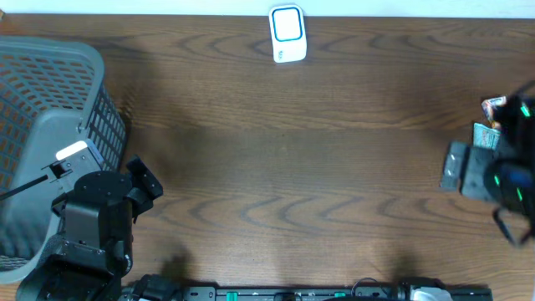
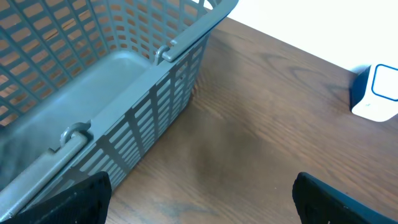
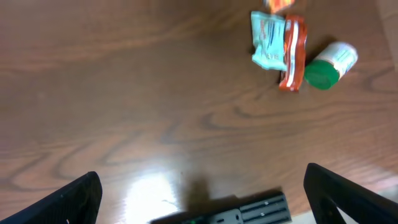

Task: Scan the item barcode

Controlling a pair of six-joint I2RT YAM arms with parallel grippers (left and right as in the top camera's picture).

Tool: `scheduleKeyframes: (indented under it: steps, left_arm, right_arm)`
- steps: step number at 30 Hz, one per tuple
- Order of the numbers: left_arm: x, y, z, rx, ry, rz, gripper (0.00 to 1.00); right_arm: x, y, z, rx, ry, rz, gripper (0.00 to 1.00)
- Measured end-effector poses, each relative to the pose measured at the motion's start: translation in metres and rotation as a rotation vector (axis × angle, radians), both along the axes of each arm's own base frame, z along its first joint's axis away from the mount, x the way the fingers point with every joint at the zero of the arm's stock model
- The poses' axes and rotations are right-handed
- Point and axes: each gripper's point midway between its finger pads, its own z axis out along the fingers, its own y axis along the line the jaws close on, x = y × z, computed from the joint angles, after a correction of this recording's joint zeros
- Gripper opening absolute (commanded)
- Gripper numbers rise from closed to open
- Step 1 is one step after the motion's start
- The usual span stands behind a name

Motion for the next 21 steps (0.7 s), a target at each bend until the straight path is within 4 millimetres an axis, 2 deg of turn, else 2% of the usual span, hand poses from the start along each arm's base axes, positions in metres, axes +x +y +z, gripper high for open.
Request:
scheduleKeyframes:
  steps: [11,17,21]
  left_arm:
    - [0.000,0.000,0.000,0.000,0.000,0.000,0.93]
    - [0.000,0.000,0.000,0.000,0.000,0.000,0.93]
    - [0.000,0.000,0.000,0.000,0.000,0.000,0.93]
  right_arm:
    - [-0.111,0.006,0.062,-0.008,-0.486,0.008,0.99]
    - [-0.134,0.007,0.111,-0.021,-0.800,0.009,0.99]
    - [-0.144,0.009,0.134,-0.022,-0.930,0.016,0.99]
